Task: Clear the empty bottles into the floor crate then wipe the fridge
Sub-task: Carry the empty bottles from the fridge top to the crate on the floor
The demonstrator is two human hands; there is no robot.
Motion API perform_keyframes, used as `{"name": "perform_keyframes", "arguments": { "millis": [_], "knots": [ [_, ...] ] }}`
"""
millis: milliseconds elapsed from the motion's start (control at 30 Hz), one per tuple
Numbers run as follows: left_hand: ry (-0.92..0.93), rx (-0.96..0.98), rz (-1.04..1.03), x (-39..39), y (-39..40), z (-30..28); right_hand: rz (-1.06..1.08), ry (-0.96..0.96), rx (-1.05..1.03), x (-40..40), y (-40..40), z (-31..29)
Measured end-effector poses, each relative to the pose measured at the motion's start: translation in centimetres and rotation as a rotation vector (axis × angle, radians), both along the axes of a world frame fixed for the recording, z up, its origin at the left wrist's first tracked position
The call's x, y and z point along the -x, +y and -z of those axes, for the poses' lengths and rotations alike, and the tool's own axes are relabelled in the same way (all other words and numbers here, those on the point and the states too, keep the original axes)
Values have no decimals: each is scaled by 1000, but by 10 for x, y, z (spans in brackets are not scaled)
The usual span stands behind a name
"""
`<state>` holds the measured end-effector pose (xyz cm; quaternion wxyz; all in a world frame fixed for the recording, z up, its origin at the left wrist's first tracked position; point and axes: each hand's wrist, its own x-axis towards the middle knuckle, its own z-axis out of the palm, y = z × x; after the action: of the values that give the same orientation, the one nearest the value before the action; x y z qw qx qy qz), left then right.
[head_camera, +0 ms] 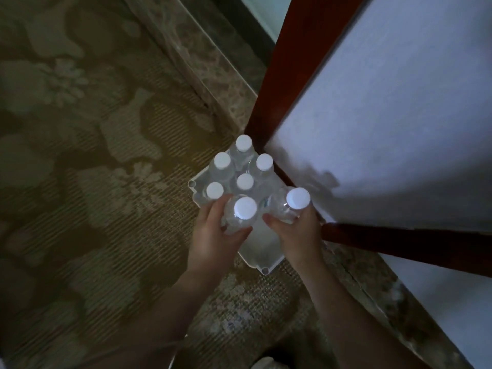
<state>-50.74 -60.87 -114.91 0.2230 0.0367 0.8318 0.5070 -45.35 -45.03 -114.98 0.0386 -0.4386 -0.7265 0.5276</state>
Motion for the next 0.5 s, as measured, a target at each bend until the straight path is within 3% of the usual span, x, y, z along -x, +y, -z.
{"name": "perform_keyframes", "arguments": {
  "millis": [200, 367, 500],
  "knots": [
    [80, 161, -92, -24, 9, 40, 22, 19, -137, 14, -8, 48],
    [-56, 130, -204, -32, 26, 55, 69, 27, -149, 17, -11, 68],
    [-51, 124, -270, -29, 35, 66, 83, 66, -104, 21, -10, 84]
  ]
}}
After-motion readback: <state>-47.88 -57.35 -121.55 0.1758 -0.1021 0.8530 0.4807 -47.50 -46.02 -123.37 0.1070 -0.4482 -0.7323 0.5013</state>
